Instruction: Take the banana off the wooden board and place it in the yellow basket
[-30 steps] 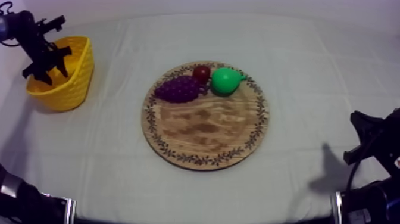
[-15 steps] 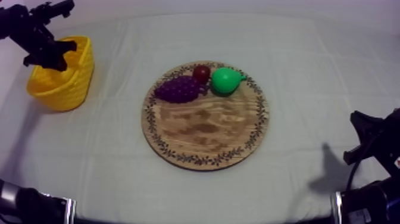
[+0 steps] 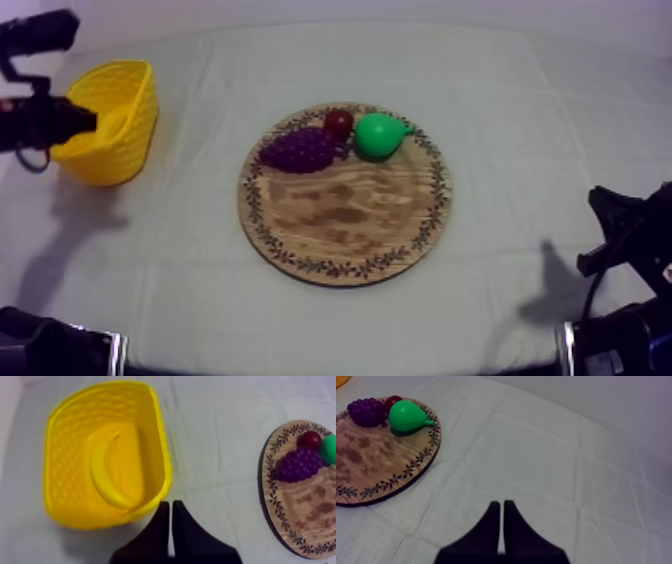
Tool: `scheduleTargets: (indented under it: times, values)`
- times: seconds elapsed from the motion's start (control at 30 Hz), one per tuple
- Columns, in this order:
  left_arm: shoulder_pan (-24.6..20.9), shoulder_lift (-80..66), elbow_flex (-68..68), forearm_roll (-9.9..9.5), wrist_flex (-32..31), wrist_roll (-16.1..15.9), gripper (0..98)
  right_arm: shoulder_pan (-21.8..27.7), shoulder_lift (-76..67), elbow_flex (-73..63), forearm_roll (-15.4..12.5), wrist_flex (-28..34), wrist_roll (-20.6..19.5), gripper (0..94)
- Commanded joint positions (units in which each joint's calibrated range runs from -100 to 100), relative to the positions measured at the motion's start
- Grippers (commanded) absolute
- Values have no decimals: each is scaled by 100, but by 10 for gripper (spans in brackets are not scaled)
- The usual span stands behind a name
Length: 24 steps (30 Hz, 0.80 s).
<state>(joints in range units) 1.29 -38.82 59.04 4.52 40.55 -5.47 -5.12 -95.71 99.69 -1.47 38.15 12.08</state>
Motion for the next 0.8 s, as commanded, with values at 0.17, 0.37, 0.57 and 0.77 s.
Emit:
scheduleTargets:
  times: [0.17,0.37,0.57,0.77]
  values:
    - [-162,-3489,2725,144,-1049,-766,1,-1,-4,-3,-2,-1,3,5]
    - [-117,-5008,3758,-41,-1123,-614,1,-1,-4,-3,-2,-1,5,5]
    - [-9,-5830,4002,-560,-734,89,1,-1,-4,-3,-2,-1,5,5]
    - [110,-6078,4011,-635,-578,1156,1,-1,-4,-3,-2,-1,1,5]
